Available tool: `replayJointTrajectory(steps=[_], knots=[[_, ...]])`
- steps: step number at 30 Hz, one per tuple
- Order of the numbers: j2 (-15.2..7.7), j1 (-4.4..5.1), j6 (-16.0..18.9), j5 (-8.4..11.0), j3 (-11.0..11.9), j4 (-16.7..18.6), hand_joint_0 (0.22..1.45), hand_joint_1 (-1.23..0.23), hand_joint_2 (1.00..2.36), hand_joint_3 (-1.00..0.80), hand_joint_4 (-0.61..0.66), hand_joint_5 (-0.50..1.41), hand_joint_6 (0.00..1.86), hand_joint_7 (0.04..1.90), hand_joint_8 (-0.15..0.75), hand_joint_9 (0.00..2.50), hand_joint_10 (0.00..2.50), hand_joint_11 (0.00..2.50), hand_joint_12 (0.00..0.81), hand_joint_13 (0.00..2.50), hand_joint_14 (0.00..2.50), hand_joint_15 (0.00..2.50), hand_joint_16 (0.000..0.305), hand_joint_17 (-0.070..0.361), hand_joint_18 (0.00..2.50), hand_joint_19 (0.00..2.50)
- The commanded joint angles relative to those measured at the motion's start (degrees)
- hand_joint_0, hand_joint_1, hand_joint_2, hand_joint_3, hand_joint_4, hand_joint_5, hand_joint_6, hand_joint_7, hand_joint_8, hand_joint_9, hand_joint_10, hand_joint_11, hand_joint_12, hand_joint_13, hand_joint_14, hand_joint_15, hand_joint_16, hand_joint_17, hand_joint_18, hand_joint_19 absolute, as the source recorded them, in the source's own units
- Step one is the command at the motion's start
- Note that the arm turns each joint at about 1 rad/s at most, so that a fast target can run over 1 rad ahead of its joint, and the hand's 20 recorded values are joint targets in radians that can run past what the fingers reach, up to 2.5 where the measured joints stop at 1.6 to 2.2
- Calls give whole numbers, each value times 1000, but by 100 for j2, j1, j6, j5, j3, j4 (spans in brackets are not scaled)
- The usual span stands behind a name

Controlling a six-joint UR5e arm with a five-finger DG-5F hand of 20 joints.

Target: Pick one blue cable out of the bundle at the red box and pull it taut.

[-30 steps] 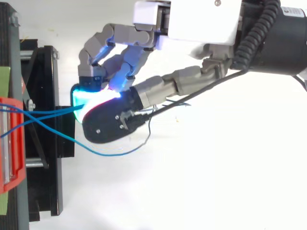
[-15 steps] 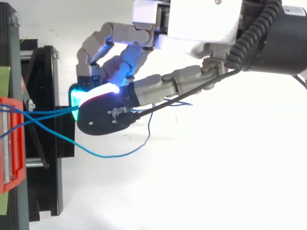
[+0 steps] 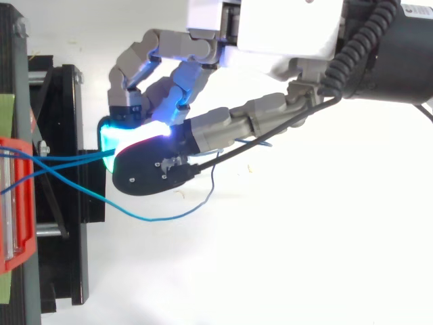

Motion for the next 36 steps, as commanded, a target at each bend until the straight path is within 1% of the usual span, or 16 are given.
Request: replayJointTrajectory(steps=[1, 8, 10, 11, 12, 14, 15, 16, 18, 20, 21, 23, 24, 25, 28, 36], knots=[[-1, -1, 0, -2, 2, -14, 675, -825, 1017, -180, 178, -189, 884, 803, 377, 1036, 14, 1153, 362, 662, 13, 344, 51, 115, 644, 380], [-1, 8, 0, 7, 2, -14, 734, -938, 1014, -292, 180, -196, 886, 810, 361, 982, 14, 1128, 357, 643, 13, 331, 51, 115, 640, 337], [-1, 8, 0, 7, 2, -14, 759, -961, 1009, -376, 193, -197, 885, 811, 356, 968, 15, 1111, 357, 636, 12, 321, 51, 115, 639, 333], [-1, 8, 0, 7, 2, -14, 760, -959, 1008, -386, 196, -197, 885, 809, 357, 968, 14, 1115, 356, 635, 12, 321, 51, 115, 639, 333], [-1, 8, 0, 7, 2, -14, 750, -960, 1003, -461, 211, -198, 885, 821, 358, 968, 15, 1117, 355, 636, 12, 326, 51, 115, 645, 334], [-1, 8, 0, 7, 2, -14, 706, -947, 1000, -500, 213, -198, 885, 835, 357, 970, 14, 1114, 352, 636, 13, 330, 51, 115, 644, 350], [-1, 8, 0, 7, 2, -14, 606, -878, 1000, -500, 219, -198, 886, 830, 371, 983, 16, 1111, 356, 636, 13, 345, 51, 115, 639, 386], [-1, 8, 0, 7, 2, -14, 557, -827, 1000, -500, 229, -196, 885, 831, 375, 994, 14, 1111, 369, 651, 13, 350, 53, 118, 648, 396], [-1, 8, 0, 16, 2, -14, 519, -722, 1000, -500, 242, -192, 884, 830, 386, 1010, 13, 1118, 375, 661, 13, 348, 55, 124, 660, 397], [-1, 17, 0, 16, 2, -14, 518, -675, 1000, -500, 234, -187, 881, 837, 392, 1026, 13, 1105, 378, 664, 13, 351, 55, 124, 663, 405], [-1, 17, 0, 16, 2, -14, 551, -606, 1000, -500, 217, -182, 884, 868, 384, 1031, 15, 1108, 370, 664, 13, 349, 53, 120, 653, 414], [-1, 17, 0, 16, 10, -14, 589, -580, 1001, -486, 212, -181, 896, 883, 377, 1043, 15, 1111, 361, 664, 13, 352, 52, 117, 650, 423], [-1, 8, 0, 16, 2, -14, 611, -558, 1005, -436, 209, -180, 900, 892, 375, 1043, 14, 1114, 359, 666, 13, 355, 51, 115, 656, 429], [-1, 17, 0, 16, 2, -14, 609, -559, 1006, -425, 209, -180, 902, 895, 375, 1043, 15, 1109, 359, 666, 13, 356, 51, 115, 657, 420], [-1, 17, -9, 16, 2, -14, 611, -613, 1013, -290, 212, -181, 920, 899, 379, 1036, 14, 1109, 365, 674, 14, 355, 51, 115, 667, 422], [-1, 17, -9, 16, 10, -14, 629, -689, 1015, -188, 183, -177, 941, 882, 400, 1062, 11, 1128, 376, 697, 13, 353, 54, 120, 704, 398]])
